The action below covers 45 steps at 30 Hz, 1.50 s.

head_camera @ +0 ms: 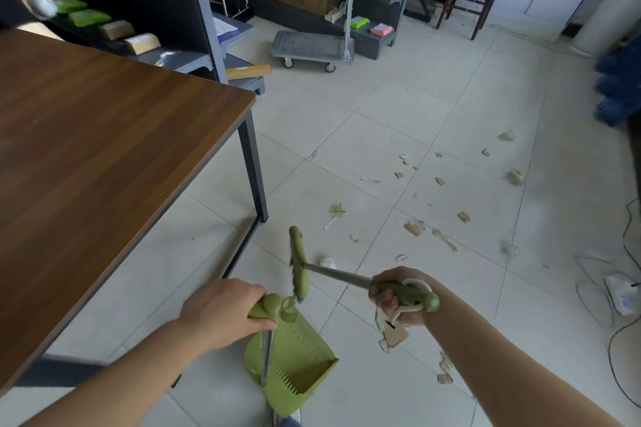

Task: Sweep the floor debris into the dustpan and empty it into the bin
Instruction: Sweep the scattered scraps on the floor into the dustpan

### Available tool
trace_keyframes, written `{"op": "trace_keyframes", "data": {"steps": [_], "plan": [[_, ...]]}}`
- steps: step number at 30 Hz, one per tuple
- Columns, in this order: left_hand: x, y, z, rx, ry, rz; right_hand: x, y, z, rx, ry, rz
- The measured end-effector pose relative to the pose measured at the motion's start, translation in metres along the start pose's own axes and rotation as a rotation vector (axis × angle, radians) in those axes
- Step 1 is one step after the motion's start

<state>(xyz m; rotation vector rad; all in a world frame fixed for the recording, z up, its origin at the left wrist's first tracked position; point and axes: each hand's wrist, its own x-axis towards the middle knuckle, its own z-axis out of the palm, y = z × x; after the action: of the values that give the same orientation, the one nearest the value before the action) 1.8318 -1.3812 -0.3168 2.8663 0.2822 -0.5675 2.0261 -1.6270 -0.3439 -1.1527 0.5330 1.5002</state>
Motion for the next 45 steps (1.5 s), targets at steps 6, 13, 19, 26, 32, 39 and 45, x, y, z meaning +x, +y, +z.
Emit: {"op": "trace_keyframes", "data": {"steps": [6,13,19,26,32,39,45], "plan": [[0.03,-0.036,-0.01,-0.025,-0.008,-0.045,0.058,-0.033,0.037,-0.004,-0.025,0.052],[0.072,-0.065,-0.018,-0.045,-0.041,-0.054,0.103,-0.066,0.035,0.073,0.029,0.054],[0.103,-0.075,-0.022,-0.032,-0.031,-0.017,0.096,-0.091,0.008,0.145,0.121,0.017],[0.13,-0.074,-0.032,-0.039,-0.023,0.006,0.064,-0.11,-0.029,0.185,0.204,0.001],[0.147,-0.064,-0.039,-0.012,-0.02,0.018,0.055,-0.115,-0.052,0.194,0.28,-0.014],[0.164,-0.05,-0.047,-0.015,-0.032,0.012,0.05,-0.126,-0.057,0.158,0.31,-0.052],[0.184,-0.048,-0.067,-0.064,-0.023,-0.018,0.049,-0.177,-0.029,0.028,0.111,0.017]]}}
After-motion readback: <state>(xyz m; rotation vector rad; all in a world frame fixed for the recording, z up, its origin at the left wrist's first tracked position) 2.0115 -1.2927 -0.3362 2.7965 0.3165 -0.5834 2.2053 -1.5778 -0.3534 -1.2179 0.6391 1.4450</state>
